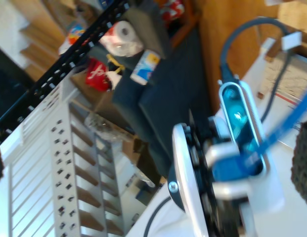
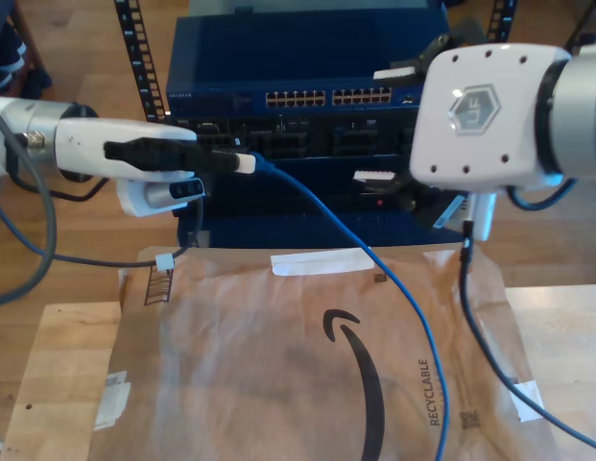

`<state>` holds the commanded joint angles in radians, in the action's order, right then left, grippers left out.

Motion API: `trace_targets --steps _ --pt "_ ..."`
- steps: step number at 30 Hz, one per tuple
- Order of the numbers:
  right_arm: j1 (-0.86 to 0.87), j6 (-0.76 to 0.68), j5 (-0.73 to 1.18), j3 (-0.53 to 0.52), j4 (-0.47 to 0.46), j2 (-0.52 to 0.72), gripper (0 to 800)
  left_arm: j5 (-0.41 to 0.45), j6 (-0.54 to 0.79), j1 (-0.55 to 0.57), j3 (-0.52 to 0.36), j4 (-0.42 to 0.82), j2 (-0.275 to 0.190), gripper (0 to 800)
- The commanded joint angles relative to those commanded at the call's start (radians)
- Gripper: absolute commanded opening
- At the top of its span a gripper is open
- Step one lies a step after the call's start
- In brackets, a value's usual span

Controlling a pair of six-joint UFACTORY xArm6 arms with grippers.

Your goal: Grab the cable and plug it in

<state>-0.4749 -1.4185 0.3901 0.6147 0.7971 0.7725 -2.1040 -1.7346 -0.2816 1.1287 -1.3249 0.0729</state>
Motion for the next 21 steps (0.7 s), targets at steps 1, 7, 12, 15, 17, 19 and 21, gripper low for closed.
trace_targets --steps 1,7,12,15,17,19,21 --pt "-0.017 0.012 -0.026 -0.006 0.000 0.000 794 -0.005 -0.009 0.000 0.003 0.000 0.014 5" --pt "-0.164 0.031 -0.132 -0.026 0.002 -0.002 797 -0.069 -0.041 -0.014 0.040 -0.002 0.058 7" --pt "-0.262 0.029 -0.146 -0.043 0.002 -0.002 796 -0.092 -0.044 -0.028 0.040 -0.028 0.060 9" --pt "-0.284 0.029 -0.195 -0.068 0.002 -0.002 796 -0.114 -0.066 -0.054 0.040 -0.068 0.078 22" --pt "-0.301 0.029 -0.241 -0.091 0.002 -0.002 796 -0.132 -0.081 -0.058 0.040 -0.074 0.080 24" --pt "-0.321 0.031 -0.249 -0.091 0.002 -0.003 794 -0.135 -0.083 -0.058 0.040 -0.074 0.081 24" --pt "-0.324 0.031 -0.255 -0.091 0.000 -0.005 794 -0.137 -0.086 -0.057 0.040 -0.074 0.086 24"
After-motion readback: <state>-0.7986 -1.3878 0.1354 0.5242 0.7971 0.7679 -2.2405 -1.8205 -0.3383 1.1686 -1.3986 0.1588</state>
